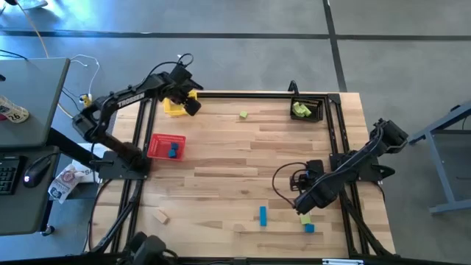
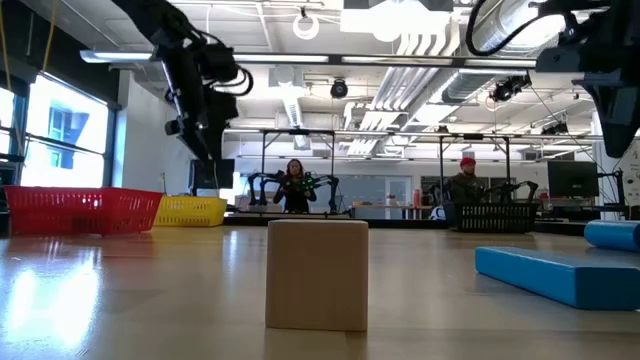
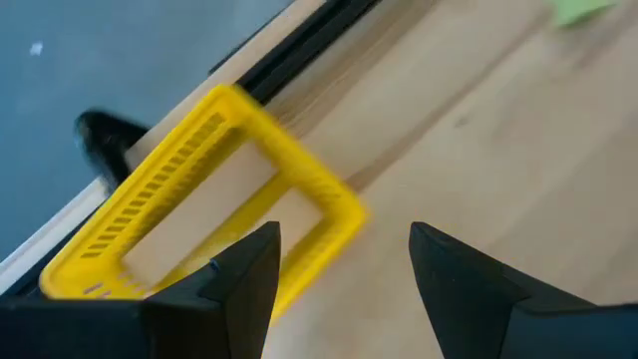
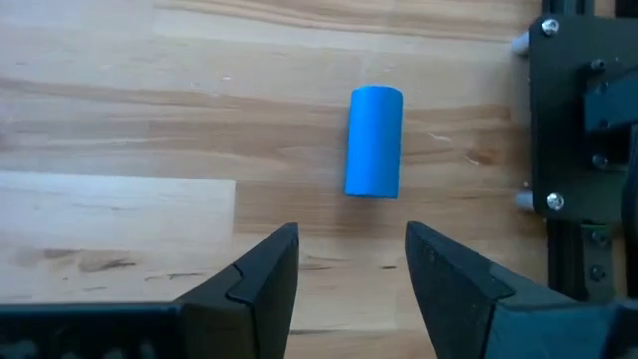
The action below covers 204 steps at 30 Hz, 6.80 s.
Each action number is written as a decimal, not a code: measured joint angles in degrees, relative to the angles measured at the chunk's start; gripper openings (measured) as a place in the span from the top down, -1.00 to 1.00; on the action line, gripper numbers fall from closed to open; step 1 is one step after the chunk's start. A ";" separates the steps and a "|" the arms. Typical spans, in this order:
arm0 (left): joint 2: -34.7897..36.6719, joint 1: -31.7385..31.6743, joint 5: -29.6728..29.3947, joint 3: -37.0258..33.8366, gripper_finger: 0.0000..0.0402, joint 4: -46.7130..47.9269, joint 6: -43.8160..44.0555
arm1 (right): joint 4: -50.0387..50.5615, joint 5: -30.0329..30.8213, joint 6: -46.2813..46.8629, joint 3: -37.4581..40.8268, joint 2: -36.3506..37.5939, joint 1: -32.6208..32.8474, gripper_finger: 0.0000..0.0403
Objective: Sort & place blocks by color
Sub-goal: Put the blue block into the red bin
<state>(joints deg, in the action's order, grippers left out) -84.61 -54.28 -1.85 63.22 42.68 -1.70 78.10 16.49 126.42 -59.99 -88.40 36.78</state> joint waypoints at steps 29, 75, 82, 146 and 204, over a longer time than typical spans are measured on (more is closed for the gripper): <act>6.20 8.70 -0.50 0.00 -0.03 -0.09 -1.46 | -24.50 -2.14 -10.75 24.87 7.10 -8.25 0.14; 6.18 24.71 7.71 0.00 -0.03 -6.64 -9.47 | -67.26 3.76 -85.33 13.11 7.10 -31.85 0.47; 6.18 28.17 10.80 0.00 -0.03 -10.70 -9.48 | -77.70 -2.29 -98.31 13.11 7.10 -35.35 0.47; 5.76 40.32 10.91 0.00 0.47 -38.11 -0.32 | -106.24 -9.11 -127.96 13.11 7.10 -36.72 0.47; 17.15 40.30 -13.72 -12.54 0.45 29.52 19.59 | -98.22 -3.43 -122.15 13.11 7.15 -41.33 -0.11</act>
<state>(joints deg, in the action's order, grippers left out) -67.46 -13.98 -15.57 50.68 72.19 17.89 -20.12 13.06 4.27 -46.87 -81.25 -4.55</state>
